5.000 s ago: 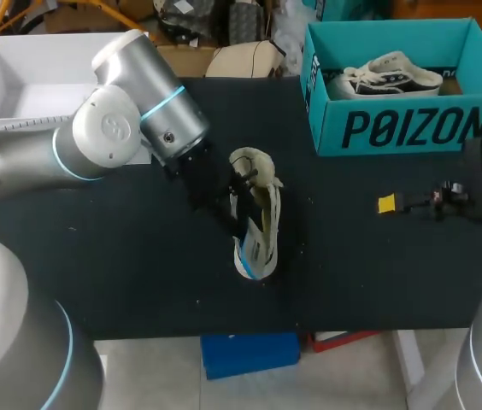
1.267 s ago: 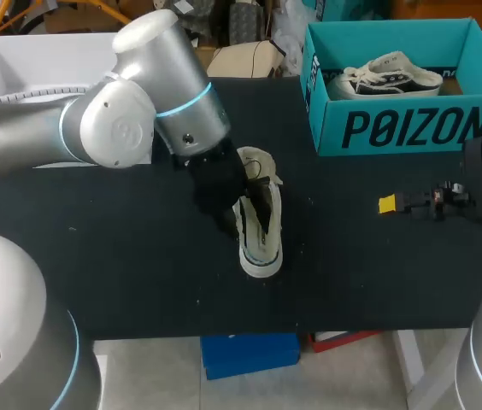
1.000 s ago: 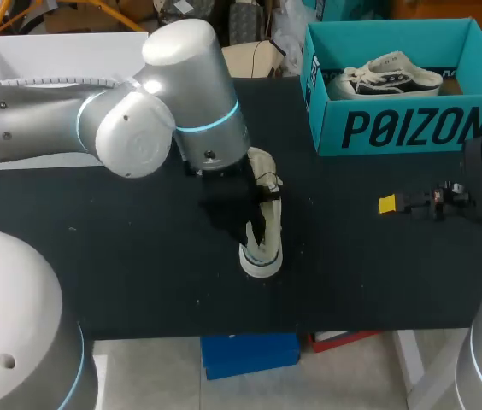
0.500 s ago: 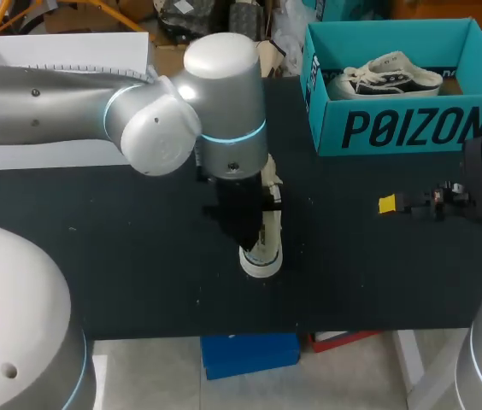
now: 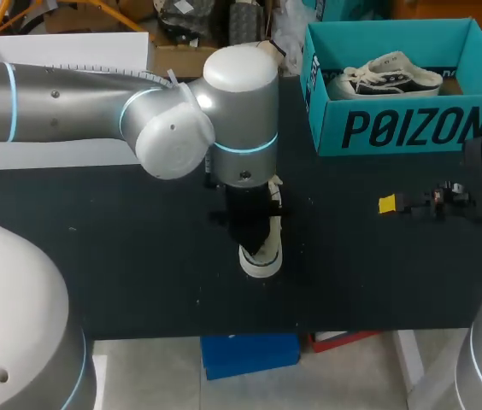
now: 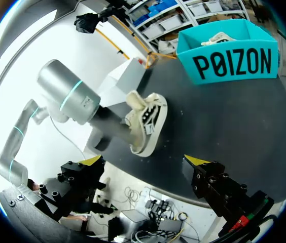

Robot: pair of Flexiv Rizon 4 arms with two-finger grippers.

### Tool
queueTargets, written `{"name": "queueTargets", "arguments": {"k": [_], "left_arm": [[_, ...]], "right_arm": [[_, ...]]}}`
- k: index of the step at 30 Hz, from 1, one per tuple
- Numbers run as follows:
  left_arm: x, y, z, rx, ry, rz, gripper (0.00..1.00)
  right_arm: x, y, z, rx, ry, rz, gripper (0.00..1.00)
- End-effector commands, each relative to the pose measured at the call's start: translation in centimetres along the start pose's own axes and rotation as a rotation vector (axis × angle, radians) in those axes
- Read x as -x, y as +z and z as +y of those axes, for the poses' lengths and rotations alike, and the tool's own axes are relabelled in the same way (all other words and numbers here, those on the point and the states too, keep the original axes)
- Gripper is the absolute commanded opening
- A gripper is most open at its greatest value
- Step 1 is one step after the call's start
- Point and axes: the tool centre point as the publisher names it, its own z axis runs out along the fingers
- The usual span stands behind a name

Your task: Take the shoe out of the shoebox, open the shoe tongue, remove and reinsert the insole, then place the shoe into the shoebox

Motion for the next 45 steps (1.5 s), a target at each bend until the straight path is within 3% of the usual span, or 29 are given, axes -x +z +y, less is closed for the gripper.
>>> {"name": "queueTargets", "arguments": {"k": [1, 8, 10, 14, 21, 25, 35, 45], "left_arm": [[0.6, 0.5, 0.1, 0.024, 0.001, 0.028, 0.0], [0.3, -2.5, -0.6, 0.071, 0.007, -0.025, 0.0], [0.0, -4.1, -0.9, 0.038, -0.011, -0.151, 0.0], [-1.3, -7.1, -0.7, 0.061, -0.055, -0.273, 0.0], [-3.9, -11.6, 1.7, 0.174, -0.229, -0.52, 0.0], [-5.1, -13.1, 3.8, 0.26, -0.334, -0.59, 0.0], [-6.6, -13.6, 9.4, 0.305, -0.54, -0.704, 0.0], [-4.9, -11.6, 15.3, 0.281, -0.607, -0.659, 0.0]], "right_arm": [[0.0, 0.1, 0.0, -0.001, 0.001, -0.002, 1.0], [0.0, 0.1, 0.0, -0.001, 0.001, -0.002, 1.0], [0.0, 0.1, 0.0, -0.001, 0.001, -0.002, 1.0], [0.0, 0.1, 0.0, -0.001, 0.001, -0.002, 1.0], [0.0, 0.1, 0.0, -0.001, 0.001, -0.002, 1.0], [0.0, 0.1, 0.0, -0.001, 0.001, -0.002, 1.0], [0.0, 0.1, 0.0, -0.001, 0.001, -0.002, 1.0], [0.0, 0.1, 0.0, -0.001, 0.001, -0.002, 1.0]]}}
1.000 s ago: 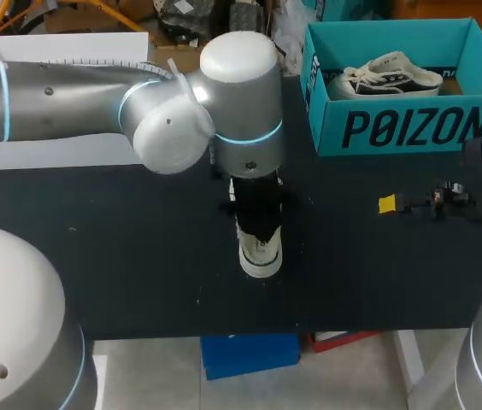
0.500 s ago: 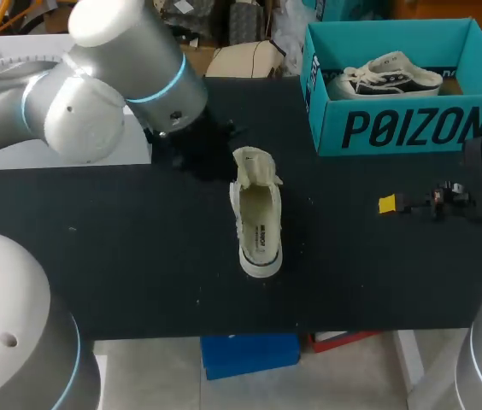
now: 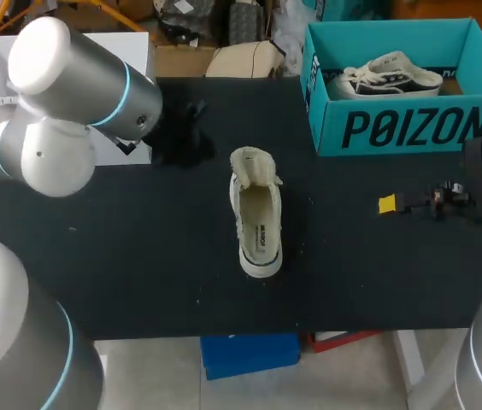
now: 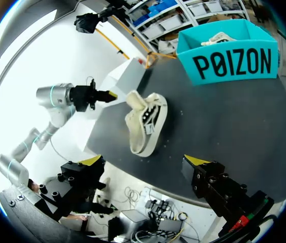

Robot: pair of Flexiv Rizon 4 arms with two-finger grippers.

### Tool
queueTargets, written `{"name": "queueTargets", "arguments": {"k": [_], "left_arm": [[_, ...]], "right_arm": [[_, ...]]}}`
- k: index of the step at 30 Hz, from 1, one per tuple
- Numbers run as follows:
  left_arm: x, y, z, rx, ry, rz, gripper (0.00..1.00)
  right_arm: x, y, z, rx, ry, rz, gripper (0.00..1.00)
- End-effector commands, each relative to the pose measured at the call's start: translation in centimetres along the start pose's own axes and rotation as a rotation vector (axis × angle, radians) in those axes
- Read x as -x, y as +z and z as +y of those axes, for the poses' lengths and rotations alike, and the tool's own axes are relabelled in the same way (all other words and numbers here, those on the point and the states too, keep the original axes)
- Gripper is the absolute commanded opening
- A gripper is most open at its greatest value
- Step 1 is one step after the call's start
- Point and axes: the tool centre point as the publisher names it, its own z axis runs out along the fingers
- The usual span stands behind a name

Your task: Take the shoe out of the shoebox, open the shoe tongue, remove and reinsert the insole, then place the shoe into the shoebox

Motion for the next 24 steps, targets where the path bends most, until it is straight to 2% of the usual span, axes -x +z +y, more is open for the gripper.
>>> {"name": "queueTargets", "arguments": {"k": [1, 6, 9, 16, 19, 24], "left_arm": [[1.2, 4.1, 1.3, -0.008, -0.019, 0.005, 0.0], [2.1, 6.6, 2.4, -0.029, -0.035, 0.032, 0.0], [2.4, 8.4, 2.6, -0.075, -0.062, 0.023, 0.0], [1.7, 12.6, 0.6, -0.213, -0.097, -0.005, 0.0], [1.3, 13.4, -0.3, -0.257, -0.115, -0.023, 0.0], [0.9, 13.3, -1.4, -0.302, -0.127, -0.054, 0.0]], "right_arm": [[0.0, 0.1, 0.0, -0.001, 0.001, -0.002, 1.0], [0.0, 0.1, 0.0, -0.001, 0.001, -0.002, 1.0], [0.0, 0.1, 0.0, -0.001, 0.001, -0.002, 1.0], [0.0, 0.1, 0.0, -0.001, 0.001, -0.002, 1.0], [0.0, 0.1, 0.0, -0.001, 0.001, -0.002, 1.0], [0.0, 0.1, 0.0, -0.001, 0.001, -0.002, 1.0]]}}
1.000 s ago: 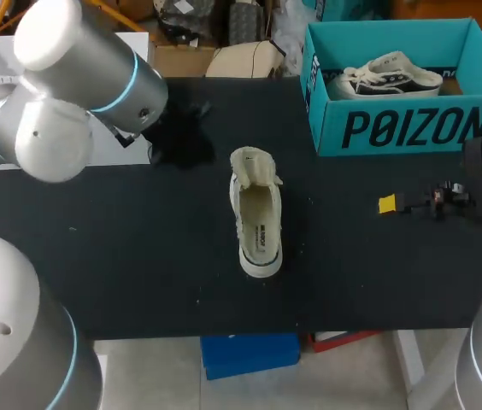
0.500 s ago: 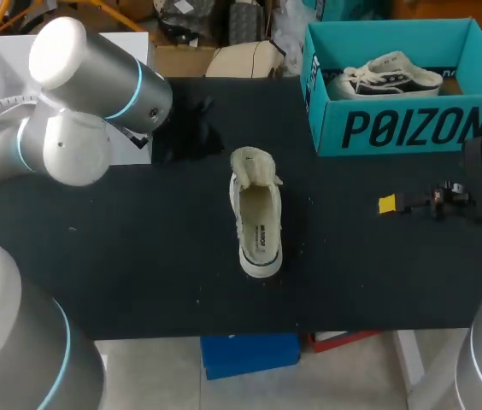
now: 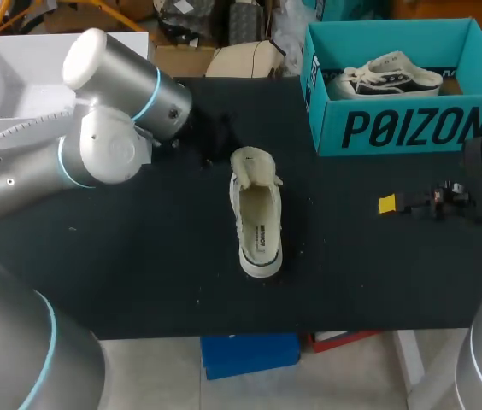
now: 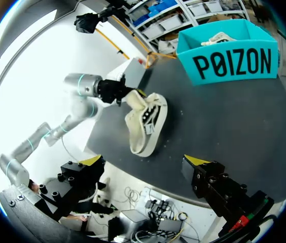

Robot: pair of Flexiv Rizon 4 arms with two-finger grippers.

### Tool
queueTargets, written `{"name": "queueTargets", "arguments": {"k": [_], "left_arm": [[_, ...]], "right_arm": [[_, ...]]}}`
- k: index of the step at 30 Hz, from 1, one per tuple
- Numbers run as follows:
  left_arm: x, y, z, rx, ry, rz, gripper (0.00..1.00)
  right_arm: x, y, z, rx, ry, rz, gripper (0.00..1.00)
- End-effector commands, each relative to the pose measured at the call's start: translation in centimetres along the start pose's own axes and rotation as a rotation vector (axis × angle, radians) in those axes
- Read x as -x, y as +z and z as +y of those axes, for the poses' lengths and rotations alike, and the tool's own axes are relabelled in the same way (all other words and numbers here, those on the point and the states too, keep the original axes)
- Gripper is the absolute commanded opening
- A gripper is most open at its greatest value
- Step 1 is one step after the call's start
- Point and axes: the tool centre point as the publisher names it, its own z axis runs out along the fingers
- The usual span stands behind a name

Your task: Take the shoe out of the shoebox, open the shoe tongue, remove and reinsert the insole, then place the shoe into the shoebox

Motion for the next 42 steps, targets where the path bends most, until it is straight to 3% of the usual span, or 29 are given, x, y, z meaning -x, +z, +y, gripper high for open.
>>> {"name": "queueTargets", "arguments": {"k": [1, 17, 26, 31, 42], "left_arm": [[-0.8, 2.2, -0.1, -0.027, 0.005, -0.044, 0.0], [-0.7, -1.7, -3.3, -0.064, 0.105, -0.086, 0.0], [-1.8, -0.8, -4.9, -0.108, 0.137, -0.058, 0.0], [-1.9, -0.5, -5.6, -0.117, 0.181, -0.007, 0.0], [-1.6, 0.5, -6.6, -0.115, 0.428, 0.278, 0.0]], "right_arm": [[0.0, 0.1, 0.0, 0.0, 0.001, -0.002, 1.0], [0.0, 0.1, 0.0, 0.0, 0.001, -0.002, 1.0], [0.0, 0.1, 0.0, 0.0, 0.001, -0.002, 1.0], [0.0, 0.1, 0.0, 0.0, 0.001, -0.002, 1.0], [0.0, 0.1, 0.0, 0.0, 0.001, -0.002, 1.0]]}}
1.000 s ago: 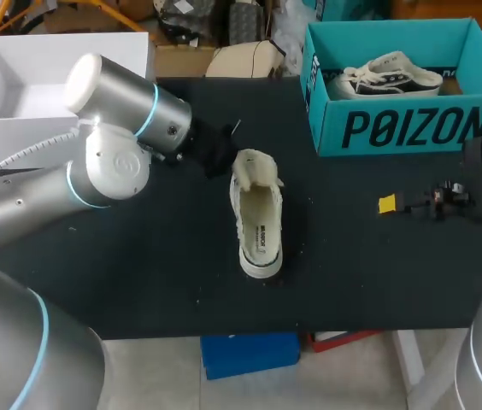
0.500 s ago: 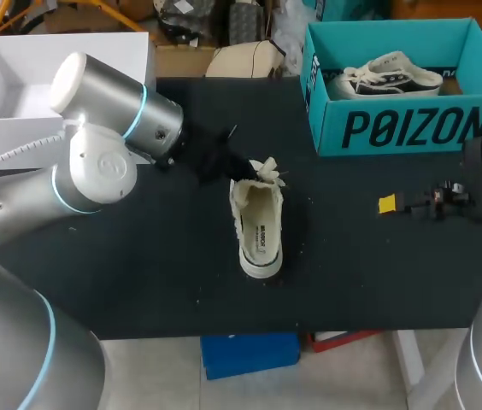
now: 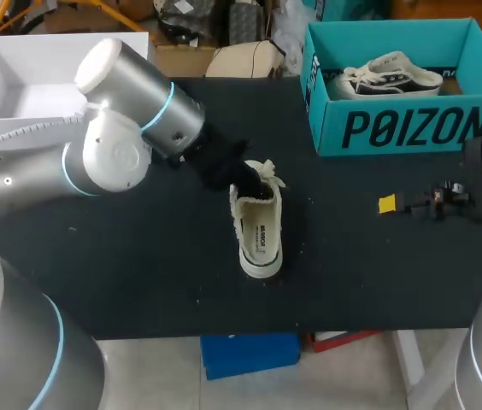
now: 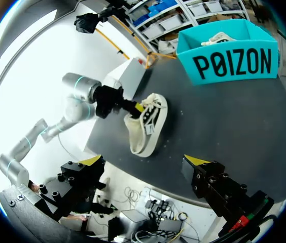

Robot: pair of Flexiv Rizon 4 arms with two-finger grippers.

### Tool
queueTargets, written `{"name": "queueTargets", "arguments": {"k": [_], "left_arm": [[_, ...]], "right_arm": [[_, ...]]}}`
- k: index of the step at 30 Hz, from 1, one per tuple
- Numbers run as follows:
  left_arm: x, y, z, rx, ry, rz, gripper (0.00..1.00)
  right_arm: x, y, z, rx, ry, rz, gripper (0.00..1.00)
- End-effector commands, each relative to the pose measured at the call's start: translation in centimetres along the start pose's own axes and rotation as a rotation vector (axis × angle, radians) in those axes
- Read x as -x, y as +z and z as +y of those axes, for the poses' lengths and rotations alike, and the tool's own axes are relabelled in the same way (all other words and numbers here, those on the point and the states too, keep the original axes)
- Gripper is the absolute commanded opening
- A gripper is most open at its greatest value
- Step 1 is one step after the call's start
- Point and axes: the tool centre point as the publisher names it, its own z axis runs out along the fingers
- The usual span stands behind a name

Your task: Take the shoe out of the shoebox, open the shoe tongue, remove and reinsert the insole, then place the shoe into the shoebox

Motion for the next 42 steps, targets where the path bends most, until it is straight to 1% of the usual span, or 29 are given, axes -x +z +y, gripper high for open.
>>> {"name": "queueTargets", "arguments": {"k": [1, 4, 6, 10, 14, 16, 20, 23, 27, 36, 39, 42], "left_arm": [[1.0, -0.3, 0.4, -0.023, 0.062, 0.178, 0.0], [0.9, 0.0, 0.4, -0.04, 0.107, 0.25, 0.0], [1.0, 0.1, 0.2, -0.06, 0.125, 0.271, 0.0], [1.3, 0.4, -0.6, -0.099, 0.163, 0.311, 0.0], [1.1, 0.4, -1.5, -0.146, 0.199, 0.369, 0.0], [0.9, 0.4, -1.6, -0.138, 0.221, 0.409, 0.0], [0.1, 1.2, -1.5, -0.13, 0.23, 0.465, 0.0], [-0.2, 1.7, -1.2, -0.091, 0.231, 0.514, 0.0], [0.2, 2.5, -1.0, -0.076, 0.242, 0.53, 0.0], [-0.4, 5.1, -0.6, -0.109, 0.241, 0.542, 0.0], [-0.7, 5.3, -0.6, -0.113, 0.237, 0.544, 0.0], [-1.1, 5.5, -1.1, -0.122, 0.231, 0.544, 0.0]], "right_arm": [[0.0, 0.1, 0.0, 0.0, 0.001, -0.002, 1.0], [0.0, 0.1, 0.0, 0.0, 0.001, -0.002, 1.0], [0.0, 0.1, 0.0, 0.0, 0.001, -0.002, 1.0], [0.0, 0.1, 0.0, 0.0, 0.001, -0.002, 1.0], [0.0, 0.1, 0.0, 0.0, 0.001, -0.002, 1.0], [0.0, 0.1, 0.0, 0.0, 0.001, -0.002, 1.0], [0.0, 0.1, 0.0, 0.0, 0.001, -0.002, 1.0], [0.0, 0.1, 0.0, 0.0, 0.001, -0.002, 1.0], [0.0, 0.1, 0.0, 0.0, 0.001, -0.002, 1.0], [0.0, 0.1, 0.0, 0.0, 0.001, -0.002, 1.0], [0.0, 0.1, 0.0, 0.0, 0.001, -0.002, 1.0], [0.0, 0.1, 0.0, 0.0, 0.001, -0.002, 1.0]]}}
